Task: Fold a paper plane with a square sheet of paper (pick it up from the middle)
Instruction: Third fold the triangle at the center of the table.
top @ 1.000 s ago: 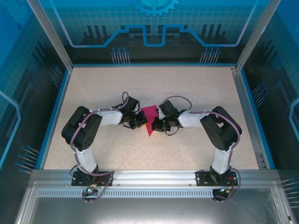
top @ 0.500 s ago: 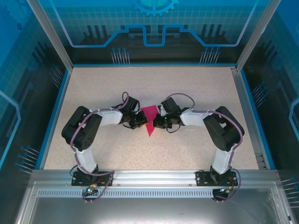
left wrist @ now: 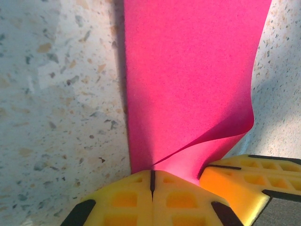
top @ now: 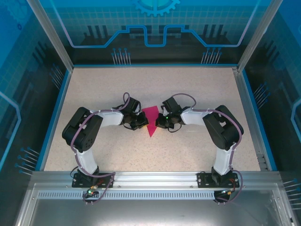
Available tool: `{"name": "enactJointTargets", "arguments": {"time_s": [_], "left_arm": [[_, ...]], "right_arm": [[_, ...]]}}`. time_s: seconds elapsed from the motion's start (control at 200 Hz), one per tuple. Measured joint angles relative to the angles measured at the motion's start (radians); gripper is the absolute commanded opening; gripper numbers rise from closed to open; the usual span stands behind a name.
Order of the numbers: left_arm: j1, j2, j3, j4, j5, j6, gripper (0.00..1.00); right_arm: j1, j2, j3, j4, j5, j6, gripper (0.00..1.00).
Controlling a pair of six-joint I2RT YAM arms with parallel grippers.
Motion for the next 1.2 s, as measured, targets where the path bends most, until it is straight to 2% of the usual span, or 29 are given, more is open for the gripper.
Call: {"name": "enactJointTargets", "arguments": {"time_s": [0.36, 0.845, 1.201], "left_arm": [[0.0, 0.0, 0.0, 0.0, 0.0, 0.002, 0.07], [0.0, 0.0, 0.002, -0.005, -0.003, 0.003, 0.06], [0.0, 0.0, 0.003, -0.007, -0.003, 0.003, 0.06]], "right_arm": [[-0.036, -0.045, 0.02, 0.0, 0.0, -0.015, 0.0], [-0.066, 0.027, 0.049, -0.041, 0.01, -0.021, 0.0], [-0.079, 0.002, 0.043, -0.016, -0.027, 0.001, 0.0]]}}
